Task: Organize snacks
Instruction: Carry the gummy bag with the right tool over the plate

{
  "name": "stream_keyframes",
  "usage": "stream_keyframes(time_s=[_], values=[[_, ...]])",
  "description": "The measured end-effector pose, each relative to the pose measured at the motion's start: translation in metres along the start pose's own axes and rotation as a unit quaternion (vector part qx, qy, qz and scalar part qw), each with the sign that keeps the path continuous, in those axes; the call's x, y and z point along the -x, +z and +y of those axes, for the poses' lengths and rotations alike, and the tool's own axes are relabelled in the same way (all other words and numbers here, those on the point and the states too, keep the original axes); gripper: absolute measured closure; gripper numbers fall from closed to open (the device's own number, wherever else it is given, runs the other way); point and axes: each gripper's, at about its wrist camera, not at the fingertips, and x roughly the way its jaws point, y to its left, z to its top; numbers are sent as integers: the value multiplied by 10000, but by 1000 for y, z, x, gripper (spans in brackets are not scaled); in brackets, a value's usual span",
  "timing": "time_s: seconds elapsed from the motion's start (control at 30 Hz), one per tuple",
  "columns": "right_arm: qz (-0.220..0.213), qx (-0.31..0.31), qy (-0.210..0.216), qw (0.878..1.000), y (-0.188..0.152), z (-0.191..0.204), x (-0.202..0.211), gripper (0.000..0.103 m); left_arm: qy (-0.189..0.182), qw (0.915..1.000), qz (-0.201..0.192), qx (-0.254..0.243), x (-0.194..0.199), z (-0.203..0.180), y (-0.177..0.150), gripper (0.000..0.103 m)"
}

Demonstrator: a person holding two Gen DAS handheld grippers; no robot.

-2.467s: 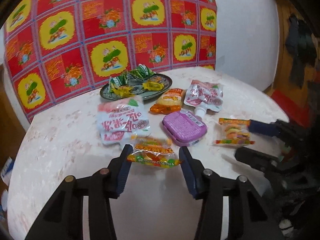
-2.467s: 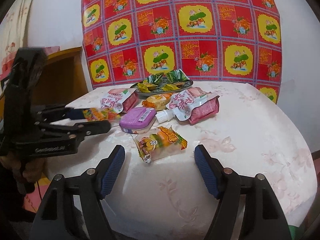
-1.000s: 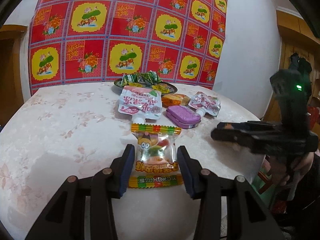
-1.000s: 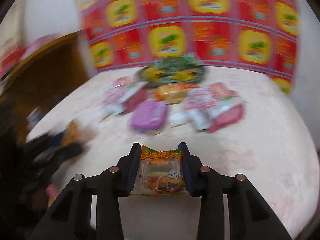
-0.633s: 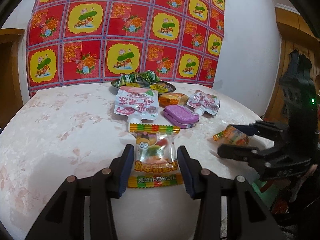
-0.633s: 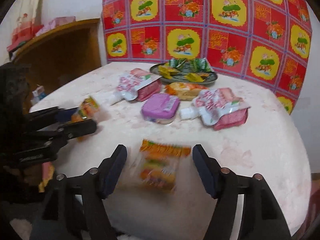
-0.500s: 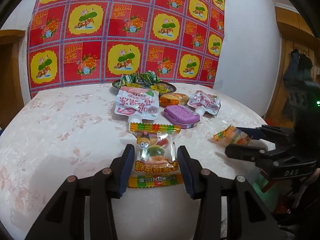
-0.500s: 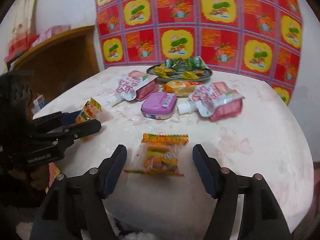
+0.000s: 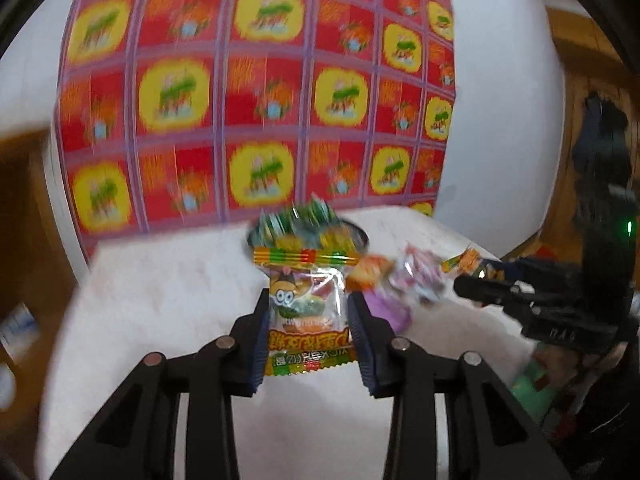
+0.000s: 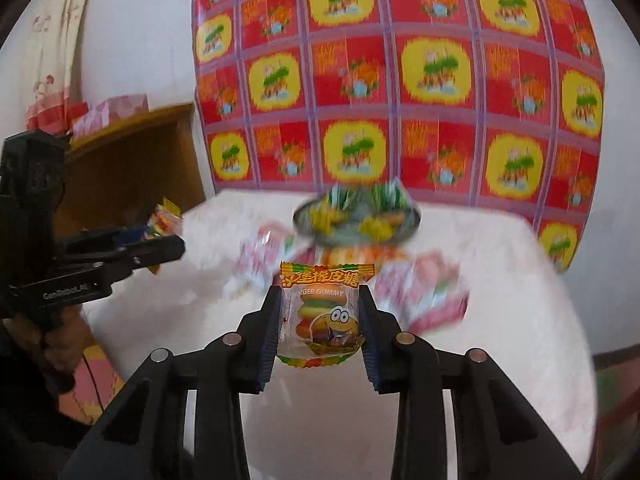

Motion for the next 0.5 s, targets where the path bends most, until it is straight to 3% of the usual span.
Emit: stream_keyframes(time_s=[0.2,0.33,0.5], values=[[17,-96,141,9999,46,-18,-9,66,118,9996,-21,-269,-15,3,36,65],[49,94,135,9999,71,-25,-21,66,-34,9995,303,-55,-50,13,55,65],[277,175,67,9994,91,-40,-56,66,74,9978,654,-88,-102,25,69,65]])
